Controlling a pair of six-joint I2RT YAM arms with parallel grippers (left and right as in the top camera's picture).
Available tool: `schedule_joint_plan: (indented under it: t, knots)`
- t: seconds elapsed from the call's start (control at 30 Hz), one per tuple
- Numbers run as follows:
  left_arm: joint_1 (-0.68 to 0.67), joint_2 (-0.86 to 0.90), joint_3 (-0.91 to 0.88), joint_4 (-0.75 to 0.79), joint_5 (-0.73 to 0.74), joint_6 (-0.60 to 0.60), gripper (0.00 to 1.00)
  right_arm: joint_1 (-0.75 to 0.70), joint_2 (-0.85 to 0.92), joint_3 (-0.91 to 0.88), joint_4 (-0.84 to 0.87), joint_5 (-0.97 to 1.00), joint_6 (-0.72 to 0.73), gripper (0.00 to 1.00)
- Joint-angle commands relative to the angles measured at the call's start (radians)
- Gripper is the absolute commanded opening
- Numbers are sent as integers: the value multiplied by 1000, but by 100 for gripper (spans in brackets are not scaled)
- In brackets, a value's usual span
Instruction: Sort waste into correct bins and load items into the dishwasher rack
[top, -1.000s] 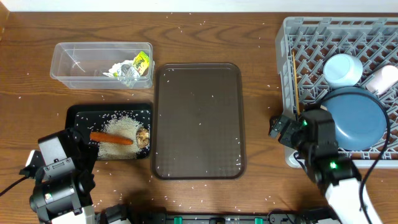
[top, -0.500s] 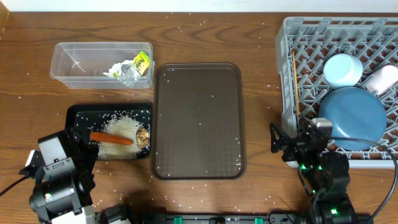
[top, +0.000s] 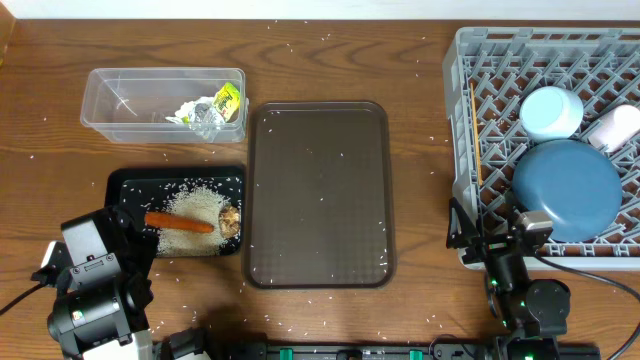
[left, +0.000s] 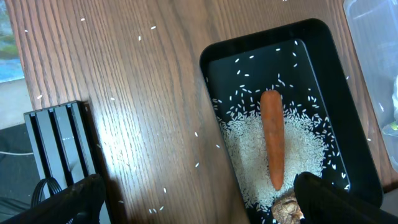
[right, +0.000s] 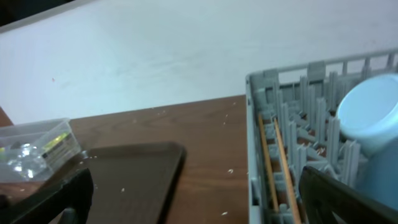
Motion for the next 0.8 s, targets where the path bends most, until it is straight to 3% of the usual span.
schedule_joint_plan:
  t: [0.0, 0.13, 0.37, 0.77]
  knots:
    - [5, 0, 15, -3, -9, 13, 98, -47, -47, -3, -2, 10, -110, 99]
    - [5, 0, 15, -3, -8, 13, 98, -77, -138, -3, -93, 32, -179, 99]
    - [5, 0, 15, -3, -8, 13, 98, -106, -137, -3, -220, 82, -178, 99]
    - [5, 0, 15, -3, -8, 13, 98, -106, -137, -3, -214, 100, -256, 99]
